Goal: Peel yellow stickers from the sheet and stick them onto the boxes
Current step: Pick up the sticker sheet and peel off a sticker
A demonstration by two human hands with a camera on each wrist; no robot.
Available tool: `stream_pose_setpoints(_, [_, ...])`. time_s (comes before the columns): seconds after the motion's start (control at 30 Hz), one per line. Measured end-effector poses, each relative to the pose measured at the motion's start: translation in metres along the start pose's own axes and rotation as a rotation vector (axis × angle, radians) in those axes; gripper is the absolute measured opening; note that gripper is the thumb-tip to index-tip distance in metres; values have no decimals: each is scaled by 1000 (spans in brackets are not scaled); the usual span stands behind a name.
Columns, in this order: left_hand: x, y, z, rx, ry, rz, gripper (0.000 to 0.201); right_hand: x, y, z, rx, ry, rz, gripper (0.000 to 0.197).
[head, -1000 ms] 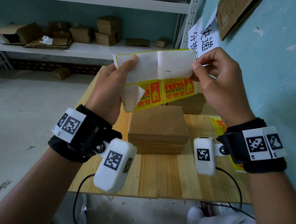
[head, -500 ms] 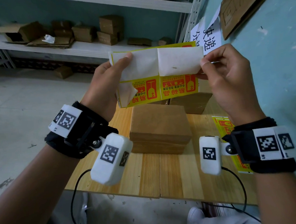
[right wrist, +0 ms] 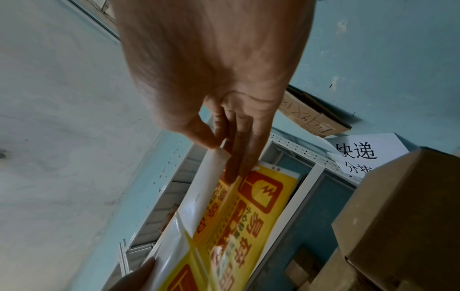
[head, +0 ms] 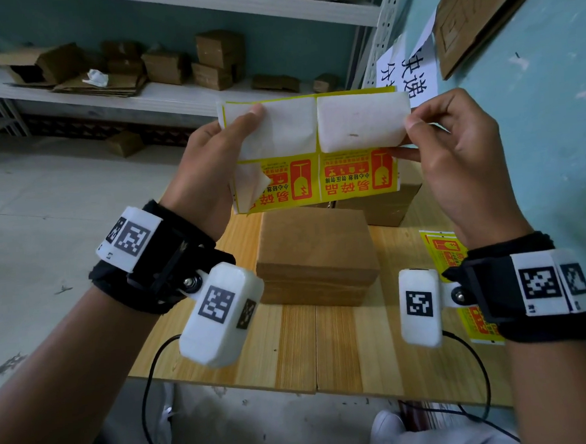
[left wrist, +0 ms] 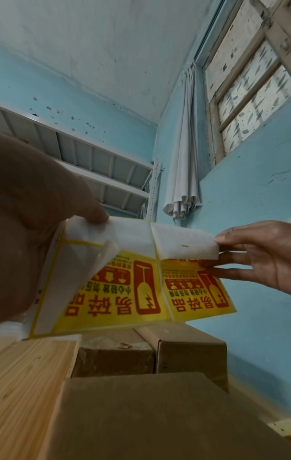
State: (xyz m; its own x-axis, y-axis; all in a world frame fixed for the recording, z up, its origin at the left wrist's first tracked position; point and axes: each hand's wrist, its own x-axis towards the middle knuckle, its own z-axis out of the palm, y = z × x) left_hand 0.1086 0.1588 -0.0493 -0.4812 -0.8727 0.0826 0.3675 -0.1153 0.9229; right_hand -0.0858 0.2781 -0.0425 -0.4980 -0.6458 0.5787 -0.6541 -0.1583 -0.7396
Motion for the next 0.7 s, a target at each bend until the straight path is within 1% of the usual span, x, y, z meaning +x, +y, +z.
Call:
stream_pose_setpoints(0.07, [0, 0, 0, -3, 0, 5, 22, -1, -1, 1, 15, -6, 7, 9])
stream_pose_setpoints(0.17, [3, 0, -3, -2, 46, 16, 23, 0, -2, -1, 69, 7, 18, 5])
stream_pose_setpoints(0.23, [5, 2, -6, -24, 75, 5, 26, 1, -2, -5, 96, 16, 26, 4])
stream_pose_setpoints(0.37, [7, 1, -9, -38, 75, -15, 33, 0, -4, -5, 136, 8, 26, 4])
stream_pose_setpoints(0.57, [4, -1, -2, 47, 60, 15, 23, 0, -6, -2, 185, 17, 28, 3])
stream_pose_setpoints(0.7, [0, -1, 0, 117, 44, 62, 20, 1, -11, -2, 230, 37, 50, 8])
